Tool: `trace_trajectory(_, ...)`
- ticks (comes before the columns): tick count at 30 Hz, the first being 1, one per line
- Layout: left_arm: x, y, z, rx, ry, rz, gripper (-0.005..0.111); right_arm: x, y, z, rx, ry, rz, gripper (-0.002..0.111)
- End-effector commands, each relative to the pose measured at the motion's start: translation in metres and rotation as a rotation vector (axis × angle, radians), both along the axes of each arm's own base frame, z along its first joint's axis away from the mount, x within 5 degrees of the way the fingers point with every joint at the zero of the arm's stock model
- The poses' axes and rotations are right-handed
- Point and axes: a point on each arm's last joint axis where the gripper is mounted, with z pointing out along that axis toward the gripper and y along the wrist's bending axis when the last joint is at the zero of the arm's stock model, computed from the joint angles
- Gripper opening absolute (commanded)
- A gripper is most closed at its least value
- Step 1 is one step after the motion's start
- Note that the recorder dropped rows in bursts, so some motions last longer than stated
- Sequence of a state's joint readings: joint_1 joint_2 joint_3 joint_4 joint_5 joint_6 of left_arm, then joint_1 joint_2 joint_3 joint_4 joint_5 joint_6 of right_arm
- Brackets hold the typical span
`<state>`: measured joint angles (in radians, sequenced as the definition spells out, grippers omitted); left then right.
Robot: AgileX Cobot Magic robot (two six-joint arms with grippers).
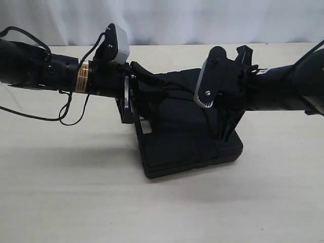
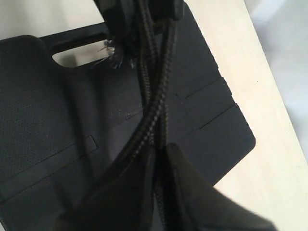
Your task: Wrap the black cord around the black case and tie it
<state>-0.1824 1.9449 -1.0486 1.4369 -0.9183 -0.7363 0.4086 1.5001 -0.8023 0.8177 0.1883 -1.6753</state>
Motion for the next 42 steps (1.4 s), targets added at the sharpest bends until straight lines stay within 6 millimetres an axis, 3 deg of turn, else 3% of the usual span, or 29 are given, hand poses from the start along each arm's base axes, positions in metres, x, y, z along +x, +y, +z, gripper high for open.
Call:
trace_trajectory(1,-0.001,-0.004,0.003,-0.037,0.003,-0.014,0.032,0.001,0.001,0.002,0.004,-0.004,0.002,0.004)
trace_trajectory(17,-0.004,-0.004,0.002,-0.025,-0.001,-0.053,0.032,0.001,0.001,0.002,0.016,0.002,-0.009,0.004)
trace_trajectory(30,0.002,0.0,-0.001,0.006,0.003,0.03,0.032,-0.003,0.003,0.0,0.002,0.029,0.034,0.004)
trace_trajectory(42,0.004,0.0,0.0,-0.009,0.005,0.054,0.032,-0.001,0.01,-0.021,-0.036,0.139,0.134,0.004)
